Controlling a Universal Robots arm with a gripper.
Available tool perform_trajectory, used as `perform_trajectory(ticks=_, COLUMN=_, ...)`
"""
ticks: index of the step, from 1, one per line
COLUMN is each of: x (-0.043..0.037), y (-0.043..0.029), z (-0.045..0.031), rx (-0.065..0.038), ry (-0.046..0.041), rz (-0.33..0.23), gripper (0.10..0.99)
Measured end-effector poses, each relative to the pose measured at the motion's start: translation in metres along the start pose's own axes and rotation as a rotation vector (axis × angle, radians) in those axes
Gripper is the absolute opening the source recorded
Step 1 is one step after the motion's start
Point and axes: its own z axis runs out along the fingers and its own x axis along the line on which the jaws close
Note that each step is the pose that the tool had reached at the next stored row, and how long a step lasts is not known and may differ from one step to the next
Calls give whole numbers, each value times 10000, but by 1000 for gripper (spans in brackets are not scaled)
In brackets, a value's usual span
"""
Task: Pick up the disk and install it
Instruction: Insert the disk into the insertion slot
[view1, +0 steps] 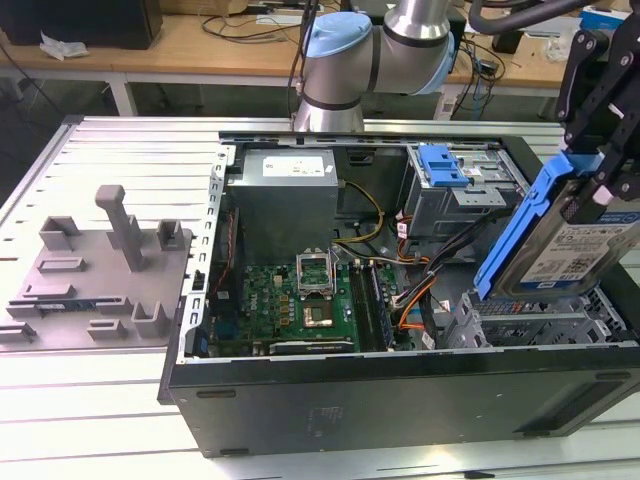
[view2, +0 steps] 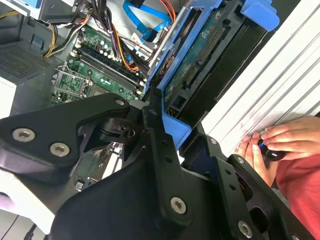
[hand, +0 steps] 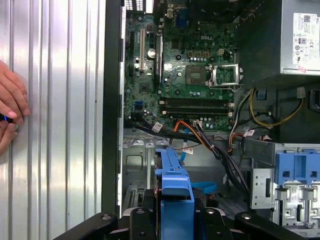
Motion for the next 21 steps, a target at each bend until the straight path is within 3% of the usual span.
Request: perform_trajectory(ticks=21, x=39, y=-9, z=128, rx=0, ry=1, rz=7, gripper=369)
